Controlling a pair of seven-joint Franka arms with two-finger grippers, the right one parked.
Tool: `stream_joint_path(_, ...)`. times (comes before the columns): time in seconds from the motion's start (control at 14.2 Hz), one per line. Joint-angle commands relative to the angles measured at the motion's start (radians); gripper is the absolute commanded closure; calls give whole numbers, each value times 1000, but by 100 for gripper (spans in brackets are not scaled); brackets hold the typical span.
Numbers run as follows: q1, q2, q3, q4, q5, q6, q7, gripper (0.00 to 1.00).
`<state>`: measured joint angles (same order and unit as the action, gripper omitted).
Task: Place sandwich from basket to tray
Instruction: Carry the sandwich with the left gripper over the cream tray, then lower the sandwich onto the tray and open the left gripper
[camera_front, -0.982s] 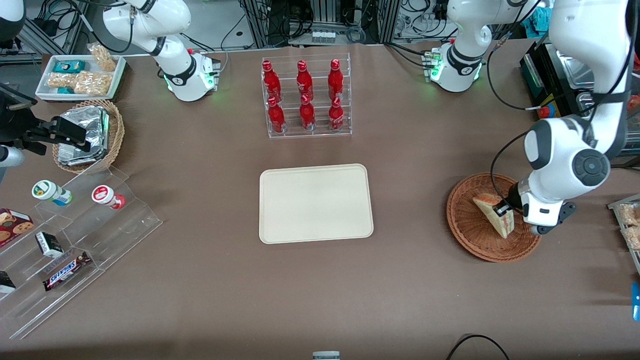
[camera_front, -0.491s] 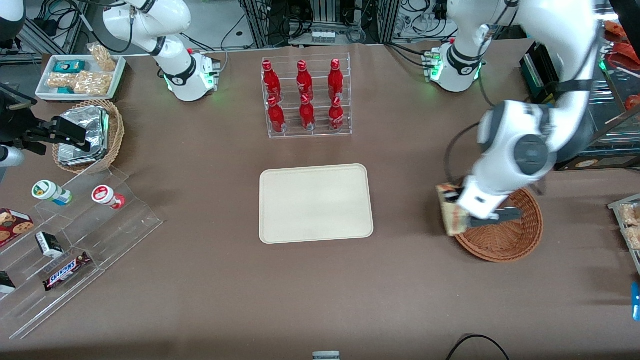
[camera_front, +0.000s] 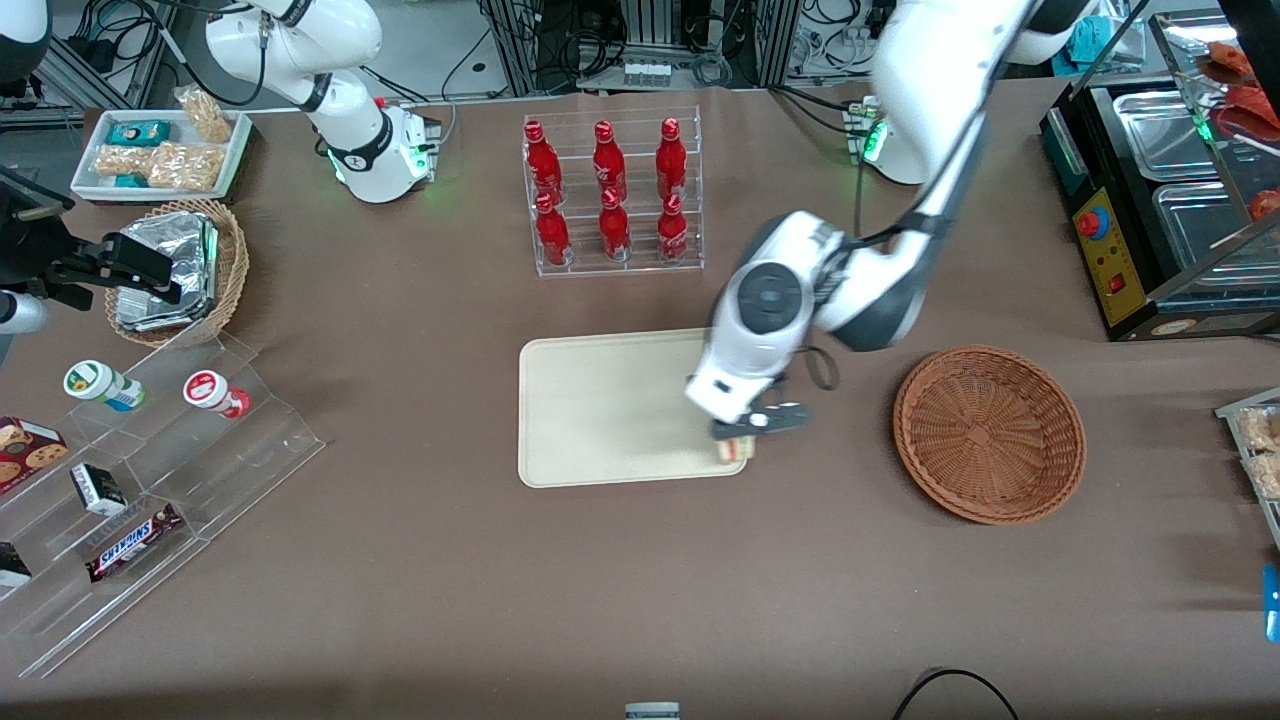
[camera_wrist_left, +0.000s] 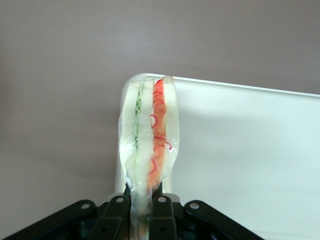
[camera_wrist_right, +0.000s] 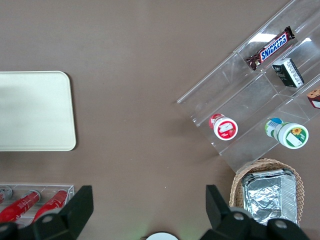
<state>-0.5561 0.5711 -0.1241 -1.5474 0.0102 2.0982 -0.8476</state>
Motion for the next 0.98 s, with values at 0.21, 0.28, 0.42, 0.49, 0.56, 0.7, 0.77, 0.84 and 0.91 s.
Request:
stream_joint_path(0.21, -146, 153, 18, 159, 22, 74, -117, 94)
stream_joint_path(0.28, -159, 165, 18, 167, 42, 75, -129, 94)
stream_joint_path(0.42, -171, 173, 17, 161, 65, 97, -145, 93)
stream_joint_path(0.49, -183, 181, 18, 159, 66, 104, -145, 93)
stream_joint_path(0.56, -191, 193, 18, 158, 68, 111, -145, 93)
stream_joint_path(0.7, -200, 204, 18, 148, 68, 152, -146, 93)
stream_joint_path(0.77, -200, 208, 18, 142, 70, 163, -151, 91)
stream_joint_path(0.84, -200, 208, 17, 144, 68, 164, -151, 81)
stream_joint_path(0.91, -200, 205, 17, 144, 70, 163, -151, 37)
